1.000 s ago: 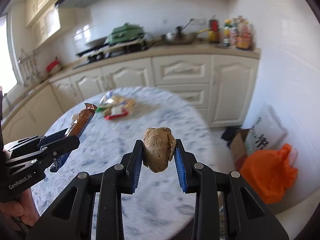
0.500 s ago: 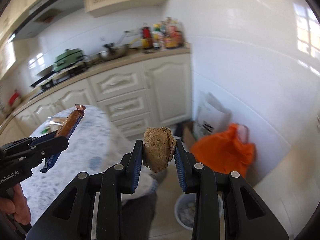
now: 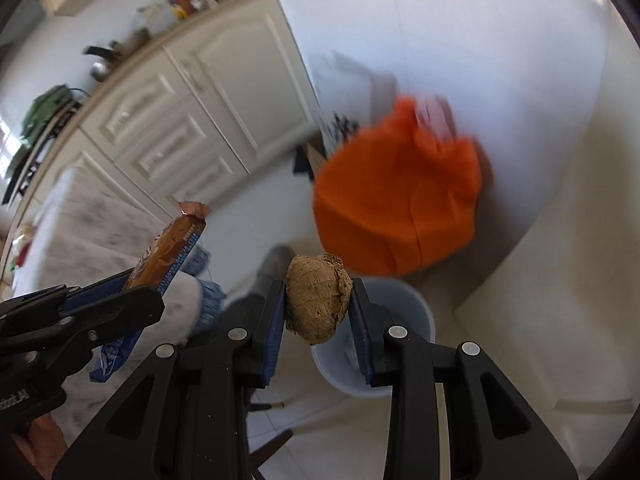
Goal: Collect trash
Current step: 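Open both tools above the blue bin to drop bar and roll, then return both tools to the table above the remaining trash, then grasp the white tissue ball with the left tool while the right tool grasps the white yogurt cup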
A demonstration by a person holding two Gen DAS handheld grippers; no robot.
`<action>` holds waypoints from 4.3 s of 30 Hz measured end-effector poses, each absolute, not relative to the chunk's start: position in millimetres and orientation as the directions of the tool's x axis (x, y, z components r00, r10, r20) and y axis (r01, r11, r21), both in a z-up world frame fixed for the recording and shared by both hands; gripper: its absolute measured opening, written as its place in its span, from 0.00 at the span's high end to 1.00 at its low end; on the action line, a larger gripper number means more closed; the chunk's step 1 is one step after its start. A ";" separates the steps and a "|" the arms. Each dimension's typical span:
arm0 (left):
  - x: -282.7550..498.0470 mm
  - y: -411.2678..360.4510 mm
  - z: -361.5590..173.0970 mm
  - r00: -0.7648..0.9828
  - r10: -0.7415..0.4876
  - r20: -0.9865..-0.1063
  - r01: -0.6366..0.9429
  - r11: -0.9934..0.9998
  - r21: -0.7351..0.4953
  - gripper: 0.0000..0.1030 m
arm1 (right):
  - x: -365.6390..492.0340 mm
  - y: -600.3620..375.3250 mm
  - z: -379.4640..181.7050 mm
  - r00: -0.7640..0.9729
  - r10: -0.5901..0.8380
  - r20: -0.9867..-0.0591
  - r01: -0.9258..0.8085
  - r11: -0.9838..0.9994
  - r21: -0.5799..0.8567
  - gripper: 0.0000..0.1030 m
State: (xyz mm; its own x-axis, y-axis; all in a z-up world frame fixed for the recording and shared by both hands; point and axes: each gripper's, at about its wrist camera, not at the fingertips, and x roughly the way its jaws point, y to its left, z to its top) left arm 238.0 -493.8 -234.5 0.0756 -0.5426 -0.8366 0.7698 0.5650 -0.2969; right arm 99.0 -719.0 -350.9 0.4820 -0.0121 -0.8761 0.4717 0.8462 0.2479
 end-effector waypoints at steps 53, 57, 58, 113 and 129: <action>93.3 -35.8 -67.7 0.867 -0.274 -0.417 0.269 0.960 -0.073 0.01 | 161.7 -408.9 -120.8 0.811 0.221 -0.542 -0.106 0.966 0.235 0.00; 83.3 -5.5 -70.3 0.894 -0.181 -0.410 0.181 0.983 -0.040 0.01 | 174.0 -363.8 -123.8 0.769 0.272 -0.578 -0.193 0.962 0.195 0.00; 79.8 0.7 -70.0 0.898 -0.165 -0.408 0.164 0.986 -0.037 0.01 | 176.2 -354.4 -126.1 0.761 0.280 -0.585 -0.207 0.960 0.190 0.00; 406.6 46.4 -203.7 0.643 -0.159 -0.749 0.125 0.987 -0.101 0.72 | 377.7 -252.3 -280.9 0.492 0.311 -0.813 -0.279 0.941 0.191 0.54; 378.6 39.9 -205.0 0.665 -0.172 -0.727 0.122 0.985 -0.121 0.72 | 393.0 -247.3 -289.7 0.468 0.342 -0.815 -0.347 0.919 0.187 0.53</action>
State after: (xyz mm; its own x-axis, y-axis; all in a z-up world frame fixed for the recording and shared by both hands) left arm 378.6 39.9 -205.0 0.6646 -0.1717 -0.7272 0.1216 0.9851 -0.1215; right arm 393.0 -247.3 -289.7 0.4677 0.3424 -0.8149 -0.3470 0.9190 0.1870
